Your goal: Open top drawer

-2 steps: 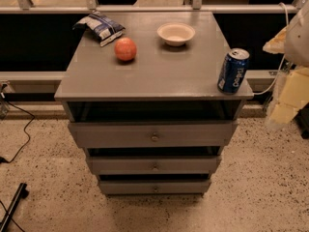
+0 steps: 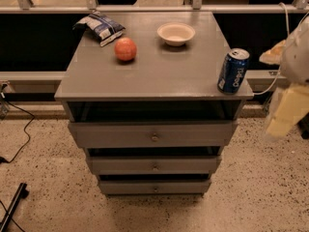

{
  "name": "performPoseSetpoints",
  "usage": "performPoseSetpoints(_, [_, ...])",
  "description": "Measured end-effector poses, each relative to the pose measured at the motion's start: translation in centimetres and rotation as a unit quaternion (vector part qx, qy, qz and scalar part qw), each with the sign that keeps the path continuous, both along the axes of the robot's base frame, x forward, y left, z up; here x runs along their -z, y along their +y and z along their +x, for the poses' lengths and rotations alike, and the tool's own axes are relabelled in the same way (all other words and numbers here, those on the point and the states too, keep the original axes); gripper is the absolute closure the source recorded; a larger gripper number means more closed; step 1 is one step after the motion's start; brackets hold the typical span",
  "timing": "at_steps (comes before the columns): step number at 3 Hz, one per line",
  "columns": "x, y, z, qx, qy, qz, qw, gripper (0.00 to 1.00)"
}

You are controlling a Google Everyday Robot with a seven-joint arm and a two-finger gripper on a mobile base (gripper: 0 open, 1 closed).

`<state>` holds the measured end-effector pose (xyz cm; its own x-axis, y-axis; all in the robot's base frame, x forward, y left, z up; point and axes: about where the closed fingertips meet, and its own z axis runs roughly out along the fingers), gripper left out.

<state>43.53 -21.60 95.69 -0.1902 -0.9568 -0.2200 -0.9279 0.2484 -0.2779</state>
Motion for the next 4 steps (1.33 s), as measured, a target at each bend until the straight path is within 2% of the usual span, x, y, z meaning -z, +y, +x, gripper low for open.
performPoseSetpoints(1, [3.6, 0.8, -3.3, -0.036, -0.028, 0.029, 0.9985, 0.00])
performPoseSetpoints(2, [6.8, -0.1, -4.6, -0.037, -0.032, 0.048, 0.9977, 0.00])
performPoseSetpoints(3, [8.8, 1.6, -3.2, -0.068, -0.016, 0.036, 0.9969, 0.00])
performPoseSetpoints(4, [13.3, 3.6, -2.6, -0.106, -0.014, 0.054, 0.9929, 0.00])
